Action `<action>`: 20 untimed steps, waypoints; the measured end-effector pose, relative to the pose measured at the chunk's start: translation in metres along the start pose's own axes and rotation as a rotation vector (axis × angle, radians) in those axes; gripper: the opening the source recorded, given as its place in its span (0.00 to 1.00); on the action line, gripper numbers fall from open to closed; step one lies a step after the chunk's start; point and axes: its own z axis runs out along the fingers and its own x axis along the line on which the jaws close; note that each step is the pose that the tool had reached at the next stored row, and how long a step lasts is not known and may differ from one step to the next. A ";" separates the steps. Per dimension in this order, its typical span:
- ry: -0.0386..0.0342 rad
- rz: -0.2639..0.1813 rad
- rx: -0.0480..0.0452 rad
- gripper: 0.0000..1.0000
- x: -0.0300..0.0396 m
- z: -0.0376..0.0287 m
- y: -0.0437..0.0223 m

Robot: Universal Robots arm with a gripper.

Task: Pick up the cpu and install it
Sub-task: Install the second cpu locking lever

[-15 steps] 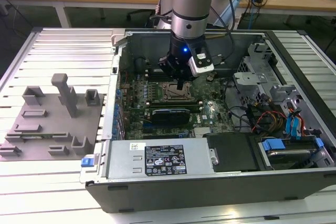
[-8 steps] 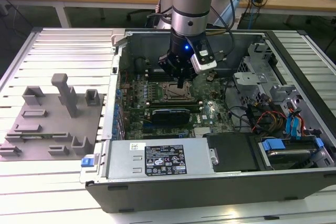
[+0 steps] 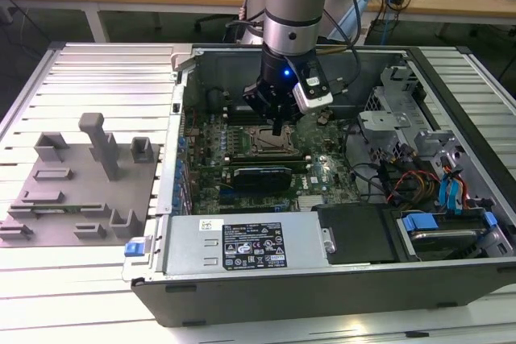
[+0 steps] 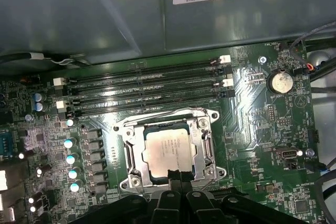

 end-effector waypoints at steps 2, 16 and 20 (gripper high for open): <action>0.0000 0.000 0.0000 0.11 0.0000 0.0000 0.0000; 0.0000 0.000 0.0000 0.11 -0.0018 0.0001 -0.0128; 0.0000 0.000 0.0000 0.11 -0.0027 0.0002 -0.0195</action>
